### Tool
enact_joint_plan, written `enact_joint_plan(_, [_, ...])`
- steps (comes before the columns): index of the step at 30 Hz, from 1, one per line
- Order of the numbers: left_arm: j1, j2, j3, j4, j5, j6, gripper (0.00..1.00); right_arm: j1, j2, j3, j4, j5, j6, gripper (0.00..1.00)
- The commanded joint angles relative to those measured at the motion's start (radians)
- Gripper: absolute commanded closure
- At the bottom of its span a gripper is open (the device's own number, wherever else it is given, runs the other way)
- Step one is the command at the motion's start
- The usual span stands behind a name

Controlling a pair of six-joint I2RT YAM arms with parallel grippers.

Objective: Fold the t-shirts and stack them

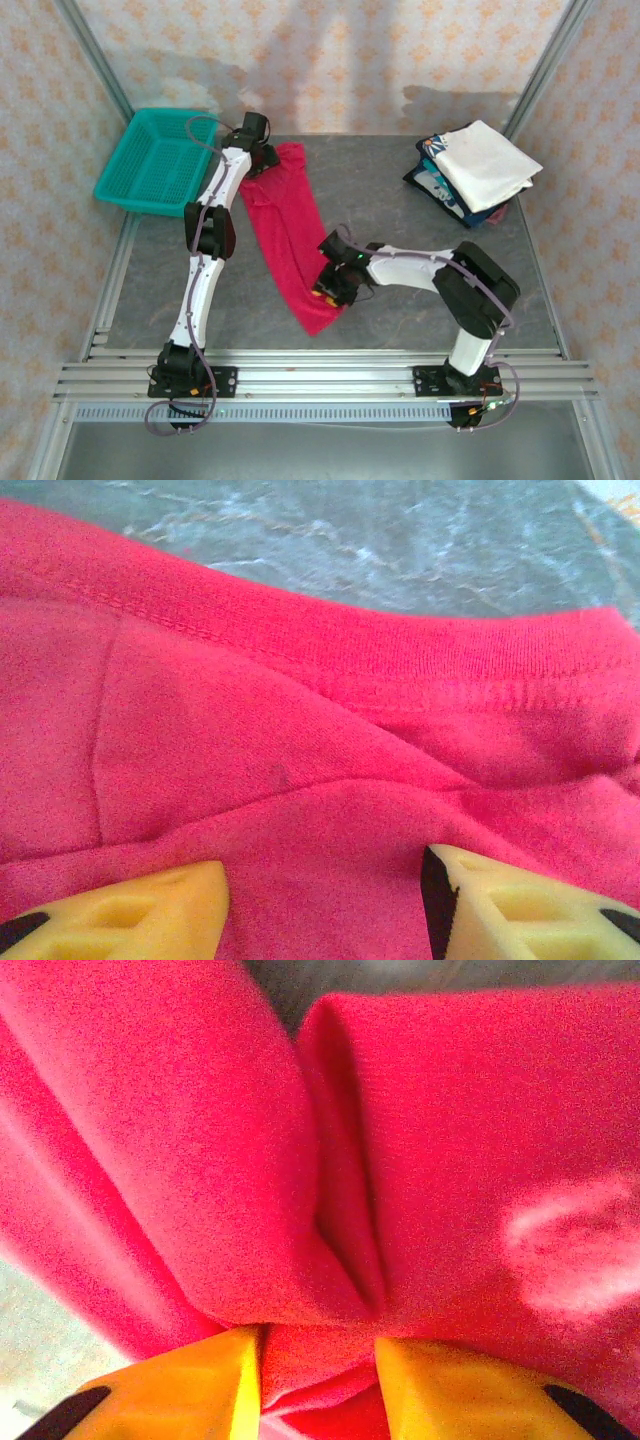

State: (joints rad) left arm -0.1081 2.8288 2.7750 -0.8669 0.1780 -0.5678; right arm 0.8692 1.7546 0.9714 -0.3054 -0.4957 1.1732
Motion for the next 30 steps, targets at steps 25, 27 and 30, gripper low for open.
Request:
enact_joint_plan(25, [-0.071, -0.938, -0.686, -0.072, 0.133, 0.093, 0.19, 0.133, -0.555, 0.048, -0.462, 0.271, -0.188, 0.34])
enact_joint_plan(27, [-0.090, -1.098, -0.868, -0.089, 0.114, 0.093, 0.19, 0.094, -0.566, 0.015, -0.444, 0.253, -0.289, 0.34])
enact_joint_plan(30, [-0.155, -1.342, -1.167, -0.100, 0.090, 0.066, 0.19, 0.067, -0.577, -0.027, -0.389, 0.182, -0.427, 0.34])
